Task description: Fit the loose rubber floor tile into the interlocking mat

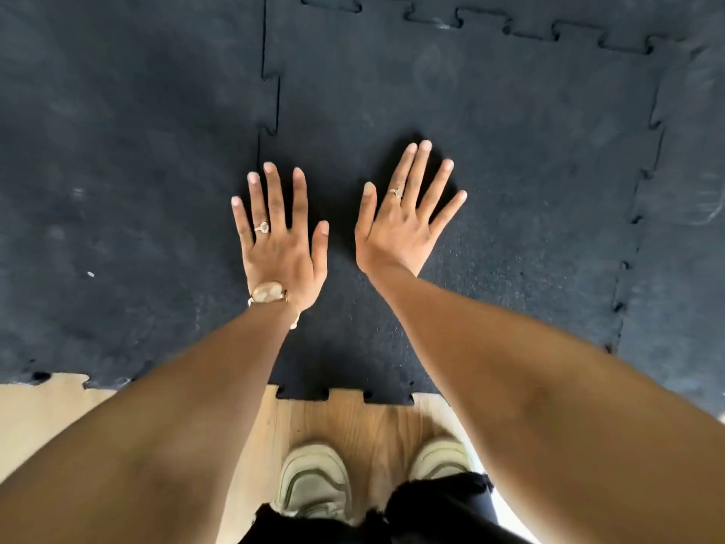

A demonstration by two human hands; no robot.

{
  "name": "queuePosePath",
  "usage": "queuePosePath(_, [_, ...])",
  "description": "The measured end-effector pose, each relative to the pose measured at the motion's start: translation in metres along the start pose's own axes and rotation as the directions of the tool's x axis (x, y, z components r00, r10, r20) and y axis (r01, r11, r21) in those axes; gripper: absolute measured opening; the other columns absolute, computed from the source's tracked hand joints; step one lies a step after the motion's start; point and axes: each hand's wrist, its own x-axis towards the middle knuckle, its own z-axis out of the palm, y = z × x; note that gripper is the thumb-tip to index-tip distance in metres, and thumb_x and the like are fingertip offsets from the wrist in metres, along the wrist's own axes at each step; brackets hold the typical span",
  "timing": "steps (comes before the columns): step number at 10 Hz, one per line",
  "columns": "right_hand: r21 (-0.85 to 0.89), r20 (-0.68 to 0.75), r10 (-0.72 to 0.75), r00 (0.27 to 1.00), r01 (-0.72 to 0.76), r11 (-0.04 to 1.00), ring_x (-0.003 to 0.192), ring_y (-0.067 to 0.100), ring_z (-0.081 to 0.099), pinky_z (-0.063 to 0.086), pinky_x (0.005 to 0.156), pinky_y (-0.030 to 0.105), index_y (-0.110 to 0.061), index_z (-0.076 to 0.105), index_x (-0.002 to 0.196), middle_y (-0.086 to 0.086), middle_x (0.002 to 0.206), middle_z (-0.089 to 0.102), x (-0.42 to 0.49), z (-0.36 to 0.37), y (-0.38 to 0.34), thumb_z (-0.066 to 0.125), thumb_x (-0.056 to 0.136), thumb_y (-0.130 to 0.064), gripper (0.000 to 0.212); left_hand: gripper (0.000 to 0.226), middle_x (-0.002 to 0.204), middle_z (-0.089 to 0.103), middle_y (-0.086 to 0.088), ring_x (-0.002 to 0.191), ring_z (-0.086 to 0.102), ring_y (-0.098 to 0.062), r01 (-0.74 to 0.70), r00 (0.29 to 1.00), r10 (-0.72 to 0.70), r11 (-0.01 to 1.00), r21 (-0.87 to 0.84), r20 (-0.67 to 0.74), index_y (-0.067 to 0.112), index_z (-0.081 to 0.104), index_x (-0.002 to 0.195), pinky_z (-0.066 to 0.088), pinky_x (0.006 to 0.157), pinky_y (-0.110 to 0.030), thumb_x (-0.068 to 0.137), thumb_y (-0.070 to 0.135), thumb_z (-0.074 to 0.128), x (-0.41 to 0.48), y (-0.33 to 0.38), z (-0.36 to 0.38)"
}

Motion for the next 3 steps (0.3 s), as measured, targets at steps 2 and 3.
queuePosePath(2, [0.068, 0.26, -0.139, 0.956, 0.125, 0.99, 0.154, 0.027, -0.01, -0.008, 0.123, 0.055, -0.015, -0.004, 0.159, -0.001, 0.167, -0.01, 0.004, -0.039, 0.015, 0.025, 0.104, -0.046, 0.07, 0.067, 0.163, -0.01, -0.012, 0.15, -0.006, -0.033, -0.044, 0.97, 0.025, 0.996, 0.073, 0.241, 0.016, -0.007, 0.155, 0.002, 0.122, -0.047, 0.103, 0.046, 0.02, 0.004, -0.004, -0.038])
queuePosePath(3, [0.101, 0.416, -0.26, 0.871, 0.24, 0.966, 0.154, 0.025, -0.009, 0.002, 0.125, 0.049, -0.013, -0.007, 0.159, -0.002, 0.166, -0.016, 0.0, -0.085, 0.053, 0.022, 0.108, -0.04, 0.065, 0.066, 0.164, -0.012, -0.008, 0.15, -0.008, -0.031, -0.126, 0.924, 0.061, 0.98, 0.151, 0.378, 0.011, -0.007, 0.155, 0.002, 0.122, -0.046, 0.104, 0.044, 0.017, -0.004, -0.002, -0.079])
